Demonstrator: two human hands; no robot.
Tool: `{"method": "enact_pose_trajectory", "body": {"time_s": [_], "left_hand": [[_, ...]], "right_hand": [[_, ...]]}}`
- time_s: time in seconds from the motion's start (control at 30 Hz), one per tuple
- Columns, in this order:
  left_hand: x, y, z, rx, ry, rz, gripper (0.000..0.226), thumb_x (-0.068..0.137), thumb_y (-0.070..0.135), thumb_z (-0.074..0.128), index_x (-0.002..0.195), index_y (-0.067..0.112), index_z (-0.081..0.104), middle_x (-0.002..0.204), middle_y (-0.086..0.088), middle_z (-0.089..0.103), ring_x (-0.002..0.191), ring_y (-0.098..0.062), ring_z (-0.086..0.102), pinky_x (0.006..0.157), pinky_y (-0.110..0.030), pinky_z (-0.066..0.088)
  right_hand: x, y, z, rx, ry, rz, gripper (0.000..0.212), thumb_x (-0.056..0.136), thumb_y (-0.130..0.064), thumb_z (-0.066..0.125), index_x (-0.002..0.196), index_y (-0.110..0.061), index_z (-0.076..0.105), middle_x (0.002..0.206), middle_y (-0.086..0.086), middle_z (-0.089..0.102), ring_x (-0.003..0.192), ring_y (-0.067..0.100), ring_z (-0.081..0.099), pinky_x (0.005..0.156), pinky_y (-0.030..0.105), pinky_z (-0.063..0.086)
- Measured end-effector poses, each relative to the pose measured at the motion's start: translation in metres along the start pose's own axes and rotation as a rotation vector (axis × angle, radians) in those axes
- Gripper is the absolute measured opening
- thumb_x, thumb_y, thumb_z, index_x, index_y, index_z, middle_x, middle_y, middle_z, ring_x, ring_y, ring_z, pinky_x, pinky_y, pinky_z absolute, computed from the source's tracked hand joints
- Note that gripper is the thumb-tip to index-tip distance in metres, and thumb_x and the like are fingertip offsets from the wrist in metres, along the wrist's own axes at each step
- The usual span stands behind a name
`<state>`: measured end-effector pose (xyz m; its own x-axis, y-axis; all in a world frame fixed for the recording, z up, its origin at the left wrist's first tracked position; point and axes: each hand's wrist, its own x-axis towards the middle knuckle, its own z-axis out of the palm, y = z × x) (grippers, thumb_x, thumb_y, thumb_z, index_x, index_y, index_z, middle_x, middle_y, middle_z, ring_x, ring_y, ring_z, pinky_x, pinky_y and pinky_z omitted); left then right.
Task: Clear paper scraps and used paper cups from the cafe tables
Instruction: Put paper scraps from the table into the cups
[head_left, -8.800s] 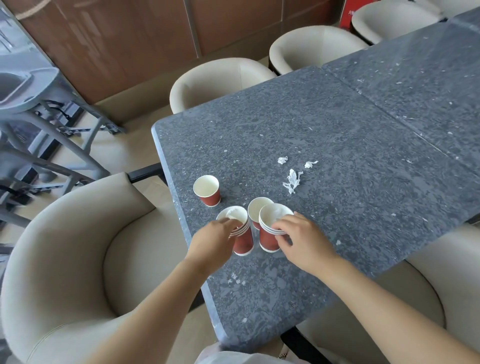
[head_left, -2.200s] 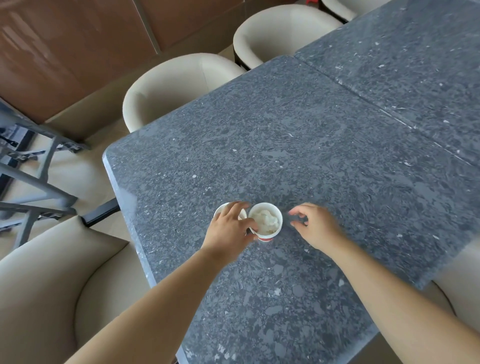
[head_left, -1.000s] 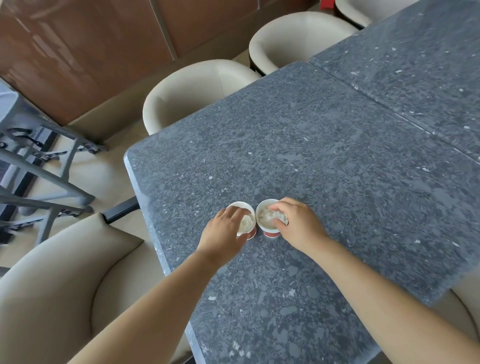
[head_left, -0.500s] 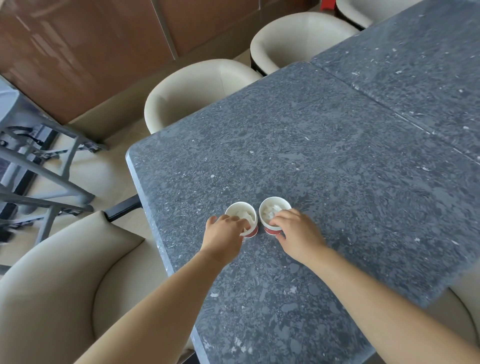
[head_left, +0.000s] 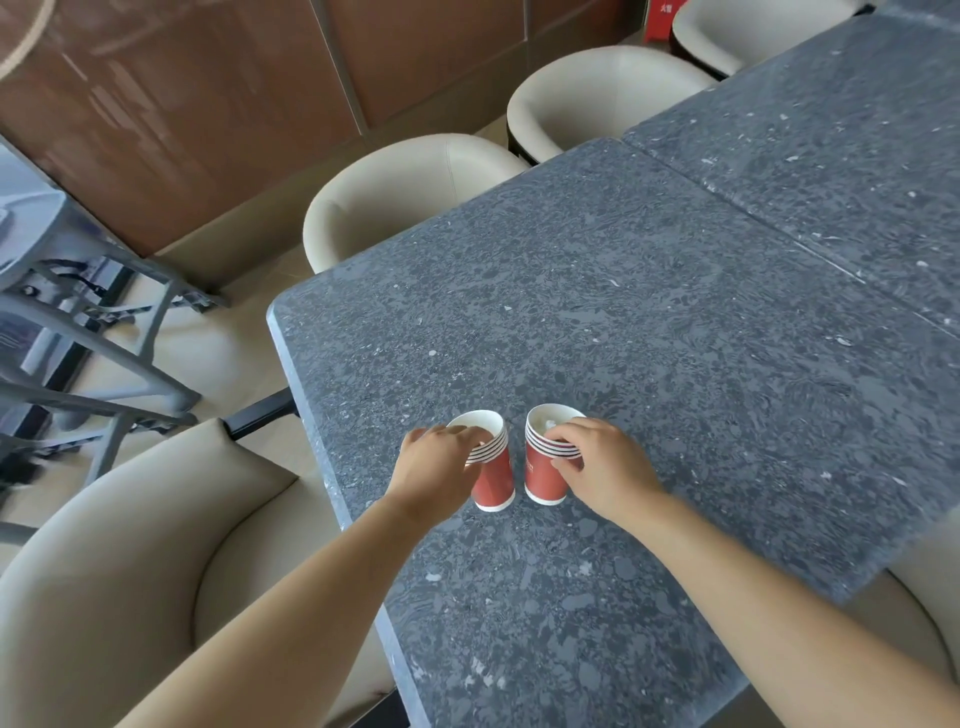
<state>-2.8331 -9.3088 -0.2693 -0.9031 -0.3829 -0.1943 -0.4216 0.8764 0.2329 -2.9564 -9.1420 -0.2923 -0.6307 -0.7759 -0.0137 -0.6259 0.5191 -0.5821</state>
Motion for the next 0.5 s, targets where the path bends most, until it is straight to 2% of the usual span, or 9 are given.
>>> {"method": "enact_pose_trajectory", "body": {"time_s": [0.13, 0.23, 0.5], "left_hand": [[-0.015, 0.01, -0.005, -0.181, 0.009, -0.049, 0.035, 0.082, 0.02, 0.055, 0.117, 0.025, 0.058, 0.111, -0.001, 0.067, 0.098, -0.024, 0.06, 0.084, -0.038, 0.049], [-0.029, 0.017, -0.004, -0.255, 0.021, -0.072, 0.035, 0.079, 0.019, 0.056, 0.113, 0.027, 0.06, 0.106, 0.002, 0.068, 0.091, -0.022, 0.062, 0.077, -0.036, 0.051], [-0.062, 0.053, 0.008, -0.221, 0.014, -0.068, 0.037, 0.079, 0.02, 0.056, 0.114, 0.029, 0.06, 0.11, 0.004, 0.067, 0.097, -0.021, 0.06, 0.081, -0.032, 0.048]], "right_hand": [[-0.014, -0.003, -0.005, 0.047, 0.003, 0.006, 0.029, 0.08, -0.012, 0.065, 0.107, -0.02, 0.063, 0.111, -0.001, 0.066, 0.104, 0.02, 0.058, 0.086, 0.035, 0.049], [-0.028, -0.003, -0.007, 0.077, 0.021, -0.002, 0.029, 0.079, -0.01, 0.065, 0.107, -0.017, 0.064, 0.111, 0.001, 0.066, 0.104, 0.022, 0.058, 0.088, 0.036, 0.048], [-0.078, 0.005, -0.014, 0.085, 0.03, 0.014, 0.028, 0.08, -0.008, 0.063, 0.108, -0.015, 0.064, 0.111, 0.0, 0.066, 0.106, 0.02, 0.056, 0.087, 0.029, 0.044]]}}
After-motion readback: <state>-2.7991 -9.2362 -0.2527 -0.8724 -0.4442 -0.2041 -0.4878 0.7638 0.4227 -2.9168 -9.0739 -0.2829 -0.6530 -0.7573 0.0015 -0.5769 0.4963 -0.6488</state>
